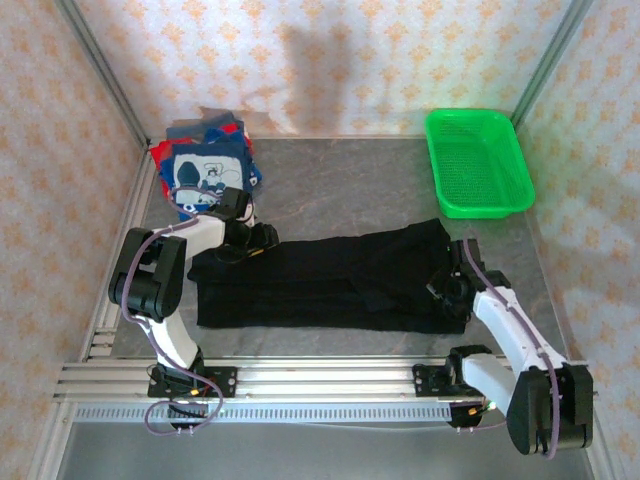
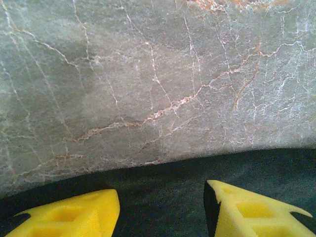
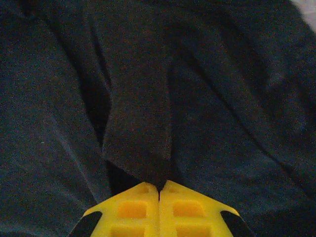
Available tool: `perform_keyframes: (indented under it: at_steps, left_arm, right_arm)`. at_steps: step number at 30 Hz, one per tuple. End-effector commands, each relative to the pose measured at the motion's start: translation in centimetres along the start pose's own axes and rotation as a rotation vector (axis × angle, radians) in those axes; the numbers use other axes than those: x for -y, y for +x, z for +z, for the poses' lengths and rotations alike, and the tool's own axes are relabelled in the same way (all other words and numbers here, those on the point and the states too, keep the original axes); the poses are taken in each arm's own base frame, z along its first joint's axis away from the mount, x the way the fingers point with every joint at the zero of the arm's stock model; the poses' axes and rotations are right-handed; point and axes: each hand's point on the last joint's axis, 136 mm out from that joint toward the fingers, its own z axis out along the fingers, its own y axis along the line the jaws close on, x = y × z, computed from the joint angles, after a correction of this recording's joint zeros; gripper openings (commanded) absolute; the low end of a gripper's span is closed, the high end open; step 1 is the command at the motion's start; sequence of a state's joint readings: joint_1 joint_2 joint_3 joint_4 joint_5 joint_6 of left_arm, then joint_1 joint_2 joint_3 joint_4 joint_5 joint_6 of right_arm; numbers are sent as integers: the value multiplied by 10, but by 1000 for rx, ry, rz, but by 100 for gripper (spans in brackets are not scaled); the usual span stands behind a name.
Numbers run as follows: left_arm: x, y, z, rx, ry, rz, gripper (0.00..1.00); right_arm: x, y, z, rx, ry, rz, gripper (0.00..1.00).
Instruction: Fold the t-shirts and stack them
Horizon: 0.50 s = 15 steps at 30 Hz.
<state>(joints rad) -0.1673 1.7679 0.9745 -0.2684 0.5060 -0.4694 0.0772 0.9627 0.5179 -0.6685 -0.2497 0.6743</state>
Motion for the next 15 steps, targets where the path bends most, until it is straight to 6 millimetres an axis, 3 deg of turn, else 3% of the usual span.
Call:
perform_keyframes:
  at_steps: [1, 9, 10, 13, 15]
  left_arm:
    - [-39, 29, 17, -106, -128, -31, 52]
    - [-38, 30, 20, -114, -119, -33, 51]
    - [-37, 29, 20, -114, -116, -32, 51]
    - [-37, 29, 22, -119, -109, -34, 52]
    - [-36, 31, 22, -126, -105, -30, 51]
  right_arm:
    - [19, -4, -14, 51, 83, 49, 0]
    - [17, 14, -17, 4, 2, 98, 0]
    - [15, 17, -14, -15, -15, 97, 4]
    - [11, 22, -13, -51, -28, 78, 34]
    - [3, 17, -23, -28, -47, 32, 41]
